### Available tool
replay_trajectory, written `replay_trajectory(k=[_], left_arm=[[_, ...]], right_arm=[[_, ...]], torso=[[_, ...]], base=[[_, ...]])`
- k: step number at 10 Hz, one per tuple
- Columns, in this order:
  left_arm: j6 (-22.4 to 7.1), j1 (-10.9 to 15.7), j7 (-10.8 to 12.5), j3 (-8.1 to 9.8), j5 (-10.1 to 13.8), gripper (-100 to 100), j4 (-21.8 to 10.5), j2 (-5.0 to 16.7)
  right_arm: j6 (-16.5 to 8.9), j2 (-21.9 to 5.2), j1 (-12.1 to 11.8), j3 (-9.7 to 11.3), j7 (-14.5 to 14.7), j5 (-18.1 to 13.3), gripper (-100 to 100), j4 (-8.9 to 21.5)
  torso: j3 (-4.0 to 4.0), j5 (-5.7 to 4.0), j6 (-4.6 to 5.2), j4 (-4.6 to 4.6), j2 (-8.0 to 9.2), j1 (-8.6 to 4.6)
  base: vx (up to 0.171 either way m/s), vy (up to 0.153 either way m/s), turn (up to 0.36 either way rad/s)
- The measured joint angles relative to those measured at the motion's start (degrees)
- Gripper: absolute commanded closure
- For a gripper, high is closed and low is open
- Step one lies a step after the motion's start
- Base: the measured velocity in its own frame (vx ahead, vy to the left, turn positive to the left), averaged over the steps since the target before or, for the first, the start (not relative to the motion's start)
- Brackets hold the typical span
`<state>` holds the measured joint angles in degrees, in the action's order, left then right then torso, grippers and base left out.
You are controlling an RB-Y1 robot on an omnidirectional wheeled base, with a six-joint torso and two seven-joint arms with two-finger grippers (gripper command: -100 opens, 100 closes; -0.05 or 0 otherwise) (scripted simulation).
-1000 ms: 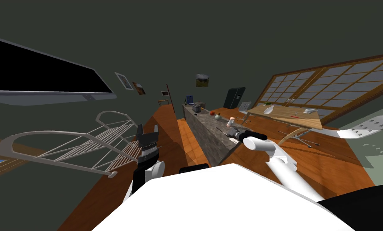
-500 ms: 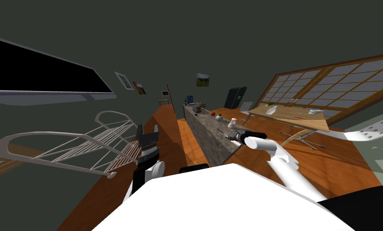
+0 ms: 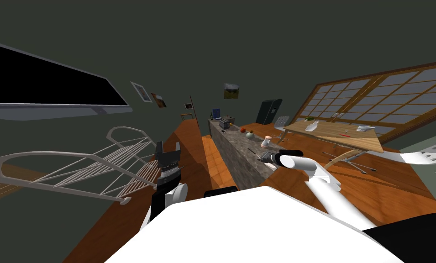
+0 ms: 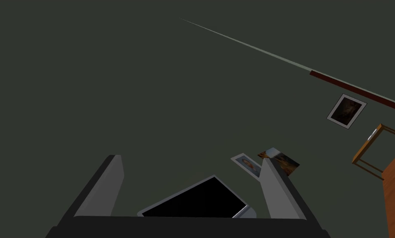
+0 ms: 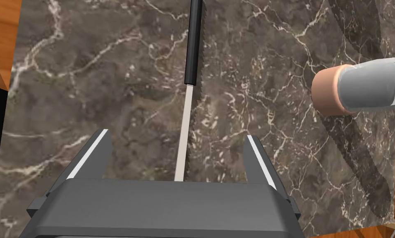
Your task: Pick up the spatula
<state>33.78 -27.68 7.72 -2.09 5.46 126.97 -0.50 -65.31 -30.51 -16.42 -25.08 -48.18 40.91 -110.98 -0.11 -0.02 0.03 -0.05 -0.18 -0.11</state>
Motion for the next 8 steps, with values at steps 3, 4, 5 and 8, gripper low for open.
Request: replay_trajectory(k=[3,4,5,8], left_arm=[[0.0,0.0,0.0,0.00,0.0,0,0.0,0.0],[0.0,0.0,0.0,0.00,0.0,0,0.0,0.0],[0.0,0.0,0.0,0.00,0.0,0,0.0,0.0],[0.0,0.0,0.0,0.00,0.0,0,0.0,0.0]], right_arm=[[-4.0,-0.5,0.3,-0.4,-1.3,1.3,-100,1.2],[-5.5,-0.8,0.4,-0.8,-1.7,1.9,-100,1.5],[-7.0,-1.0,0.6,-1.0,-2.3,2.5,-100,2.1],[-11.2,-1.7,1.1,-1.5,-3.9,3.9,-100,3.4]], torso=[[0.05,0.01,0.01,0.02,0.09,0.02],[0.05,0.01,0.01,0.02,0.09,0.02],[0.03,0.00,0.00,0.01,0.06,-0.02],[0.03,-0.01,0.01,0.01,0.06,0.00]], base=[[0.036,-0.019,0.009],[0.048,-0.033,0.017],[0.047,-0.031,0.010],[0.052,-0.028,0.011]])
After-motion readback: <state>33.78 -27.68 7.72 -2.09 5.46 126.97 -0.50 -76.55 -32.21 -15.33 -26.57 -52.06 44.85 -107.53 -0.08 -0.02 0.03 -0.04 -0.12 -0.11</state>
